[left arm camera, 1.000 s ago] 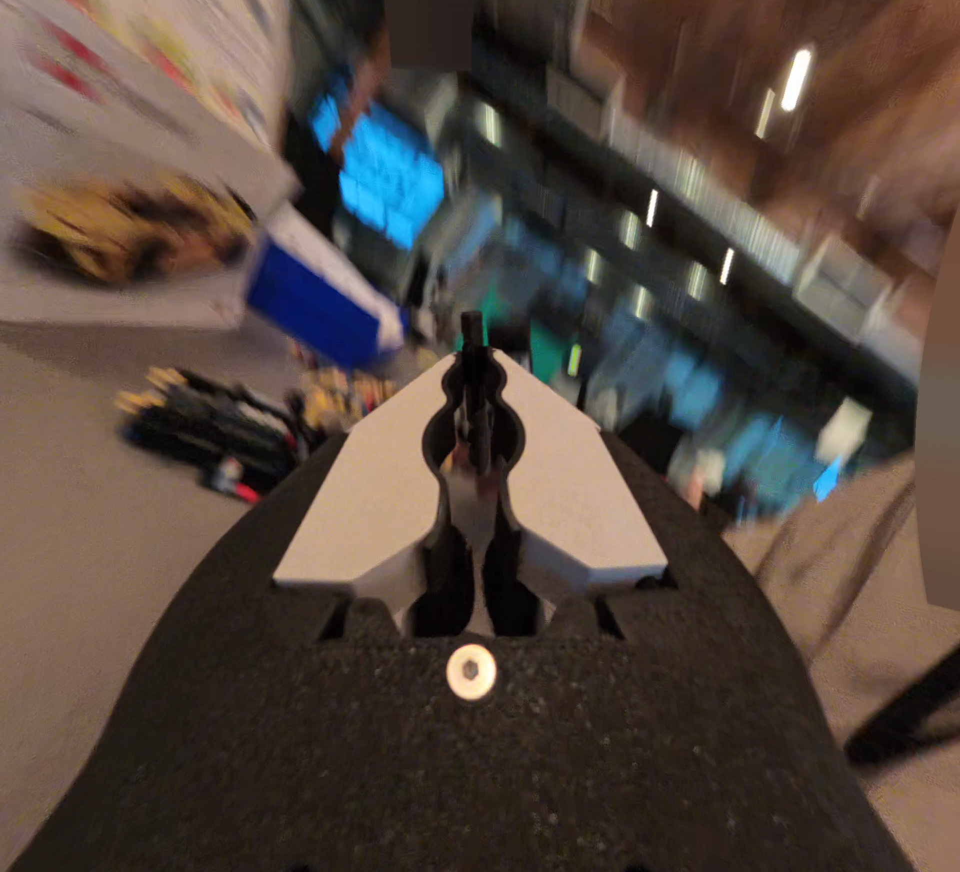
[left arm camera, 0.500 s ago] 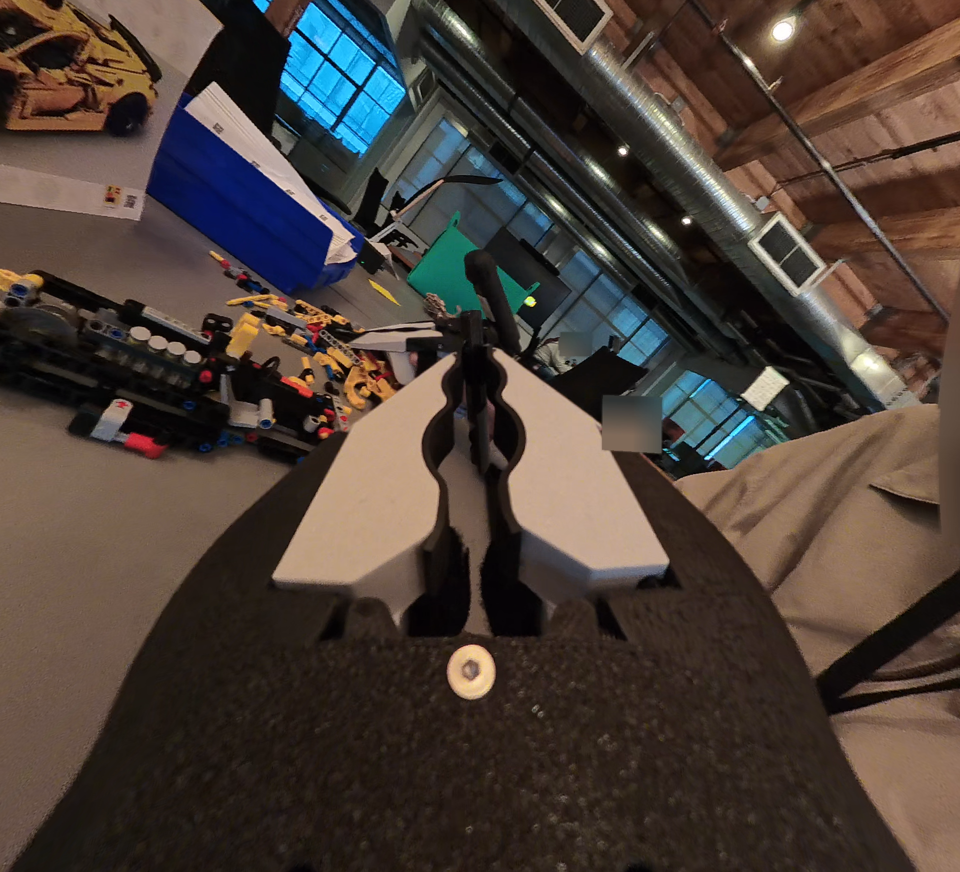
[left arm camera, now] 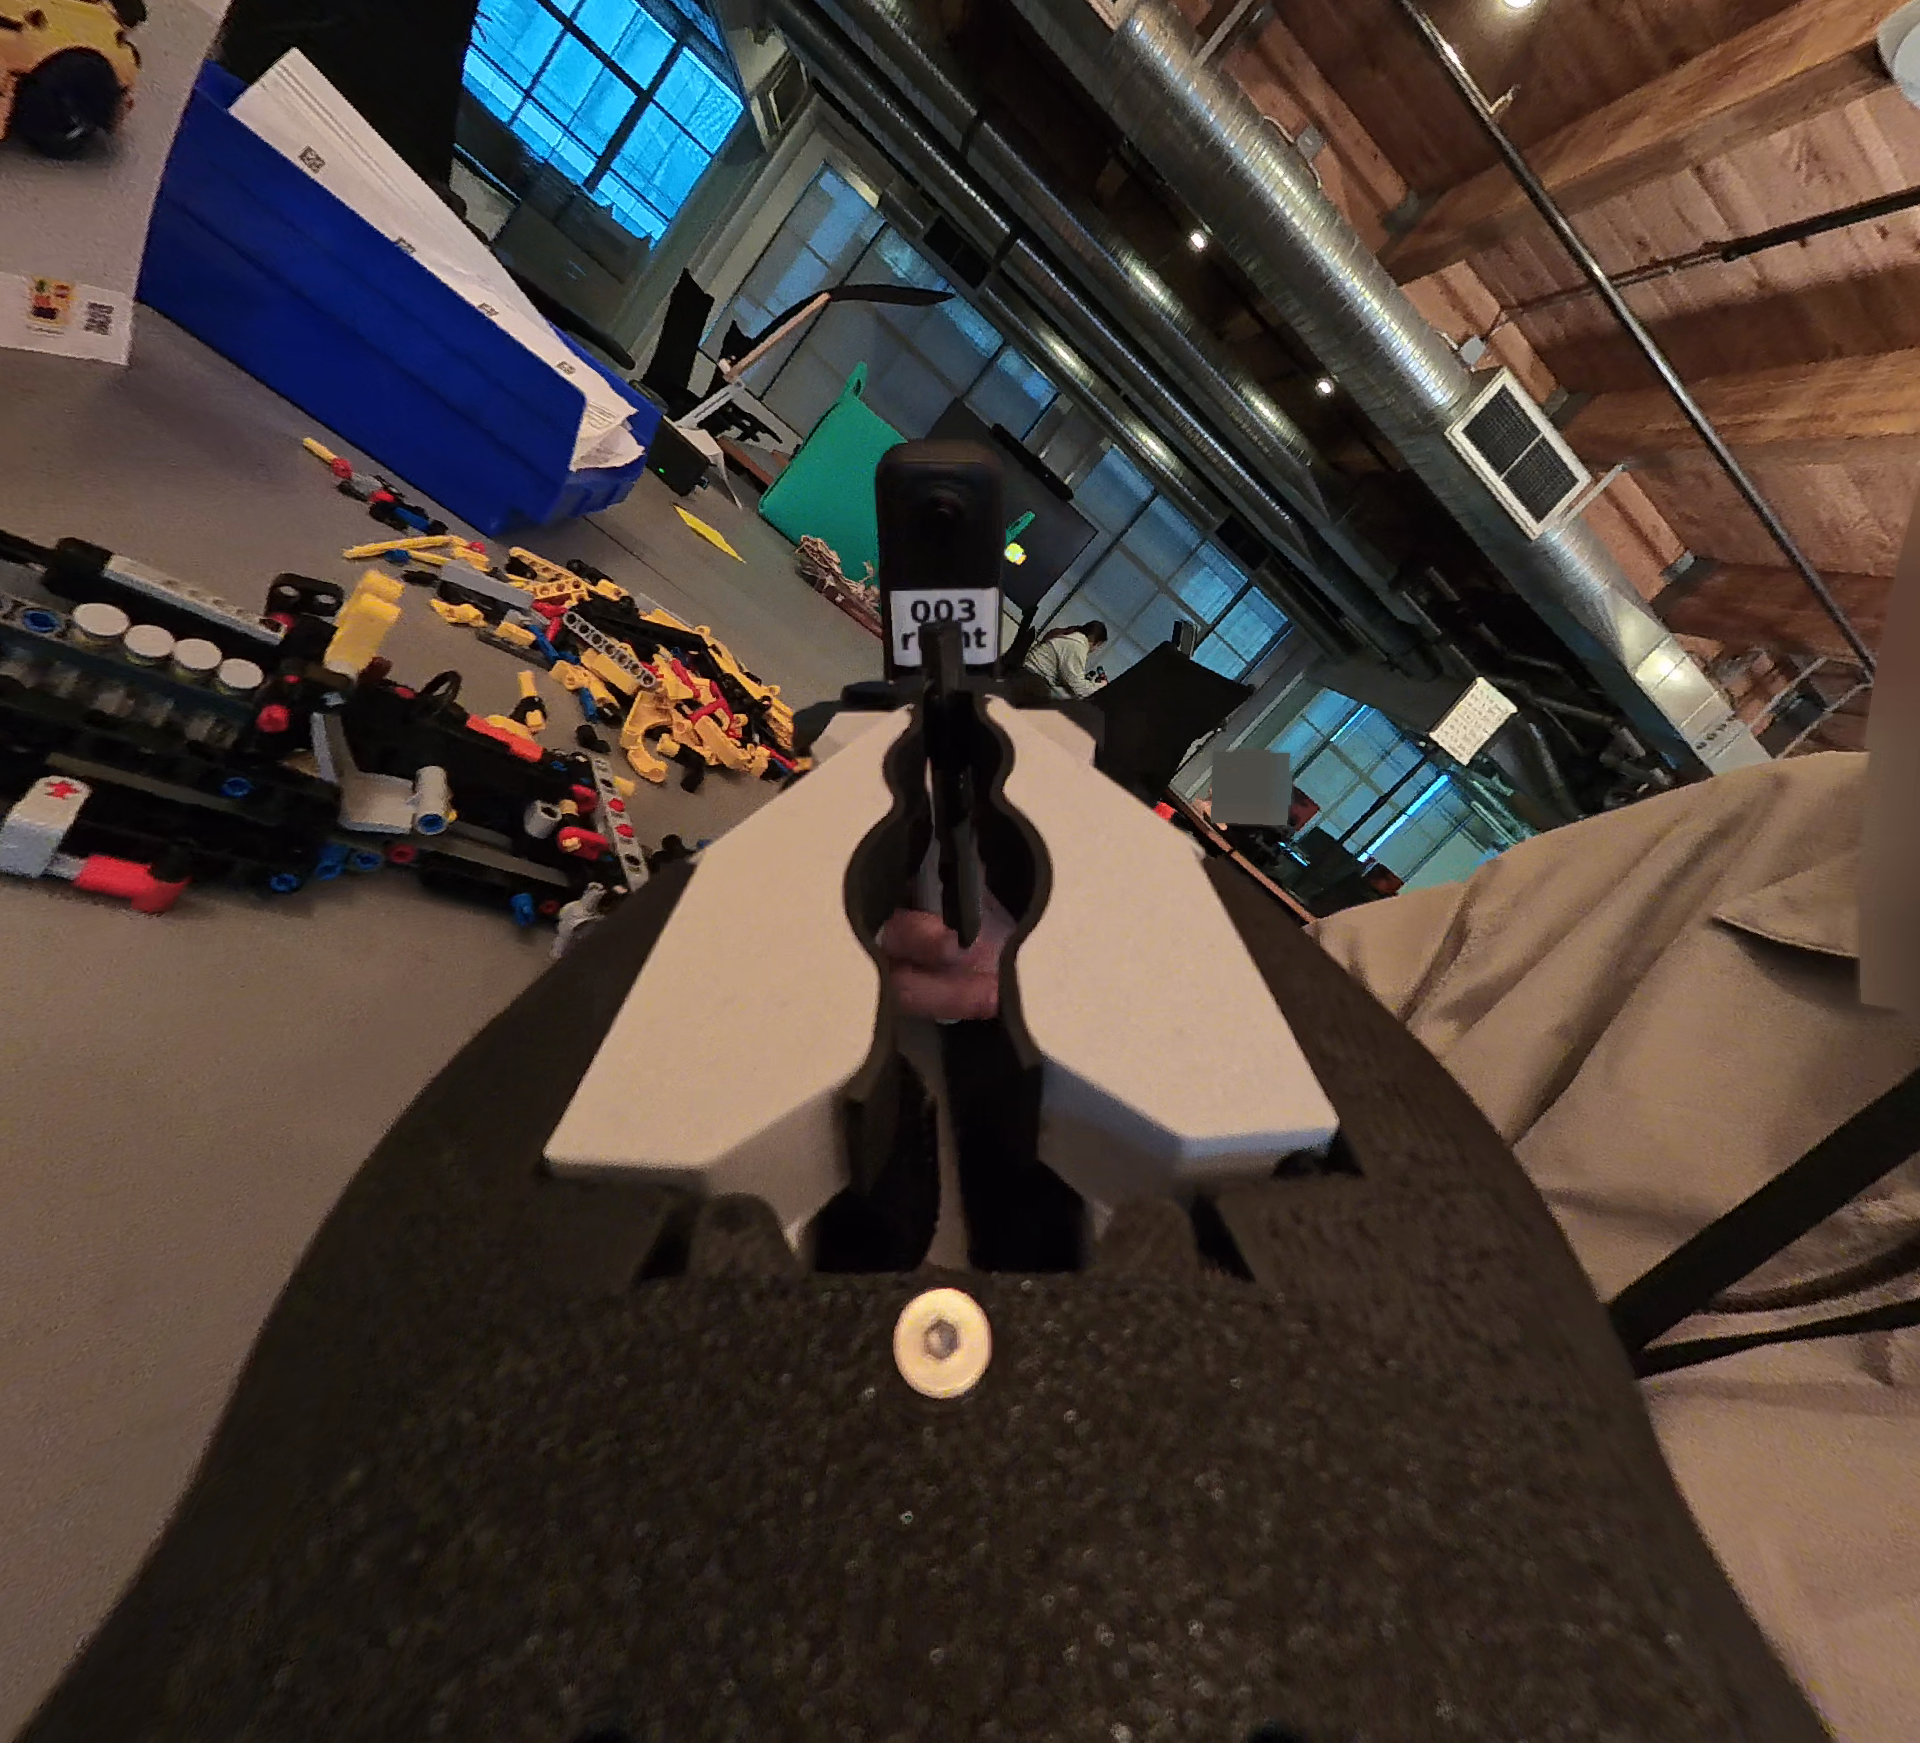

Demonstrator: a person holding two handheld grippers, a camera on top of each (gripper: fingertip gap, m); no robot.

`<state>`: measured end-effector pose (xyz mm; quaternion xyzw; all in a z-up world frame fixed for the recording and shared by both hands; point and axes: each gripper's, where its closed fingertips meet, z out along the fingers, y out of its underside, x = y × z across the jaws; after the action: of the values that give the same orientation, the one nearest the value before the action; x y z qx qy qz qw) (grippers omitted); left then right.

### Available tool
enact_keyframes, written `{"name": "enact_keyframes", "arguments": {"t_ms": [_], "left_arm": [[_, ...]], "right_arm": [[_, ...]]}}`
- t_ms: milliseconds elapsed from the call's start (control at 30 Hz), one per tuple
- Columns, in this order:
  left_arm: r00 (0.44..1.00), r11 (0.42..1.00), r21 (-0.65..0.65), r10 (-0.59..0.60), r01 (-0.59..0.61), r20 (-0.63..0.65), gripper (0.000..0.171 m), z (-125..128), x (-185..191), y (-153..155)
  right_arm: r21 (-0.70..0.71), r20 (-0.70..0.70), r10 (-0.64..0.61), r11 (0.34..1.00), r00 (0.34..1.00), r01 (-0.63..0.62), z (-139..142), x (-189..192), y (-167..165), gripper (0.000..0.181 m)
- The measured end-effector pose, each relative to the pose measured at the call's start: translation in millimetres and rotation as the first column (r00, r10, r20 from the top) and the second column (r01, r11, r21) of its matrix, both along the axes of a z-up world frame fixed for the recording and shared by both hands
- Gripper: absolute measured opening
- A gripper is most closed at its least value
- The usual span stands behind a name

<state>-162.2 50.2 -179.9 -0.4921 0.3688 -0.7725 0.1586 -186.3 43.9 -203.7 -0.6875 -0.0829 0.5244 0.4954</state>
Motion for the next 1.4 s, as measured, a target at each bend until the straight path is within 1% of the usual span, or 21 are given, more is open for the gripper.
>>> {"name": "enact_keyframes", "arguments": {"t_ms": [33, 100, 133, 233, 333, 467, 700, 833, 967, 1000, 1033, 1067, 1100, 1133, 1167, 1200, 1233, 1267, 1300, 1367, 1400], "left_arm": [[1.0, 1.0, -0.003, -0.007, 0.006, -0.002, 0.007, -0.2, 1.1, -1.5], [1.0, 1.0, 0.006, -0.011, 0.011, -0.009, 0.007, -2.0, 3.3, -4.0], [1.0, 1.0, 0.013, -0.012, 0.012, -0.015, 0.007, -3.2, 3.9, -4.3], [0.999, 1.0, 0.016, -0.025, 0.026, -0.045, 0.007, -7.4, 1.7, -2.8], [0.998, 0.999, 0.048, 0.006, -0.002, -0.066, 0.006, -11.5, -0.2, -1.1], [0.995, 0.998, 0.04, 0.05, -0.047, -0.091, 0.004, -14.3, 2.2, 3.3], [0.993, 0.997, 0.041, 0.064, -0.06, -0.097, 0.004, -13.1, 3.4, 3.7], [0.991, 0.996, 0.068, 0.067, -0.059, -0.115, 0.005, -15.8, 4.6, 1.9], [0.989, 0.996, 0.048, 0.085, -0.079, -0.125, 0.003, -17.3, 5.8, 8.1], [0.987, 0.994, 0.032, 0.108, -0.104, -0.121, 0.003, -15.8, 4.1, 13.9], [0.974, 0.975, -0.036, 0.218, -0.22, -0.065, 0.007, -3.7, -3.1, 40.0], [0.935, 0.922, -0.168, 0.355, -0.348, 0.012, 0.006, 15.9, -22.7, 85.9], [0.909, 0.888, -0.243, 0.414, -0.39, 0.053, 0.006, 27.9, -43.8, 119.0], [0.893, 0.884, -0.193, 0.445, -0.426, 0.067, 0.005, 30.7, -55.2, 129.9], [0.897, 0.896, -0.074, 0.44, -0.437, 0.032, 0.006, 21.0, -53.9, 123.6], [0.91, 0.91, -0.022, 0.415, -0.415, -0.005, 0.006, 9.0, -48.2, 112.3], [0.935, 0.934, -0.052, 0.354, -0.355, -0.024, 0.006, 2.4, -40.3, 98.2], [0.957, 0.954, -0.079, 0.287, -0.289, -0.036, 0.006, -0.1, -31.6, 83.9], [0.97, 0.969, -0.053, 0.239, -0.241, -0.038, 0.006, -0.4, -23.4, 69.8], [0.982, 0.983, 0.035, 0.183, -0.181, -0.047, 0.007, -2.5, -11.8, 47.5], [0.984, 0.985, 0.032, 0.171, -0.169, -0.047, 0.007, -3.0, -8.3, 41.8]], "right_arm": [[-0.011, 0.022, 0.011, 1.0, 1.0, -0.011, -3.9, -3.1, -0.5, 0.024], [-0.025, 0.04, 0.024, 0.999, 0.999, -0.023, -8.3, -5.2, -1.8, 0.009], [-0.025, 0.045, 0.025, 0.999, 0.999, -0.024, -9.5, -4.5, -2.6, 0.006], [-0.049, 0.038, 0.056, 0.997, 0.998, -0.055, -12.9, -3.7, -6.3, 0.006], [-0.082, 0.044, 0.07, 0.994, 0.997, -0.066, -18.7, -6.4, -6.9, 0.006], [-0.142, -0.024, 0.105, 0.984, 0.994, -0.107, -20.9, -4.9, -7.2, 0.007], [-0.148, 0.062, 0.142, 0.98, 0.988, -0.132, -22.0, -1.7, -10.6, 0.007], [-0.181, 0.065, 0.174, 0.97, 0.983, -0.159, -26.1, -3.1, -14.1, 0.007], [-0.158, 0.132, 0.117, 0.983, 0.984, -0.095, -29.3, 0.9, -9.6, 0.007], [-0.17, 0.121, 0.127, 0.98, 0.985, -0.105, -29.1, -0.4, -10.3, 0.007], [-0.216, 0.157, 0.183, 0.965, 0.97, -0.147, -40.1, -4.7, -15.7, 0.006], [-0.306, 0.265, 0.273, 0.933, 0.925, -0.188, -71.1, -15.8, -28.6, 0.006], [-0.366, 0.278, 0.388, 0.889, 0.879, -0.277, -88.4, -34.6, -49.6, 0.007], [-0.279, 0.269, 0.375, 0.912, 0.887, -0.301, -74.2, -47.2, -55.2, 0.007], [-0.158, 0.24, 0.272, 0.958, 0.932, -0.239, -47.1, -41.3, -44.9, 0.007], [-0.101, 0.193, 0.183, 0.981, 0.964, -0.166, -31.5, -24.8, -33.3, 0.006], [-0.137, 0.174, 0.135, 0.984, 0.975, -0.112, -35.0, -7.4, -23.2, 0.006], [-0.197, 0.137, 0.155, 0.972, 0.978, -0.127, -41.1, 1.2, -21.4, 0.006], [-0.211, 0.138, 0.147, 0.971, 0.979, -0.116, -43.3, 8.0, -20.5, 0.006], [-0.122, 0.199, 0.036, 0.992, 0.979, -0.012, -32.2, 29.9, -15.1, 0.006], [-0.102, 0.2, -0.012, 0.994, 0.98, 0.032, -25.8, 46.5, -14.2, 0.006]]}}
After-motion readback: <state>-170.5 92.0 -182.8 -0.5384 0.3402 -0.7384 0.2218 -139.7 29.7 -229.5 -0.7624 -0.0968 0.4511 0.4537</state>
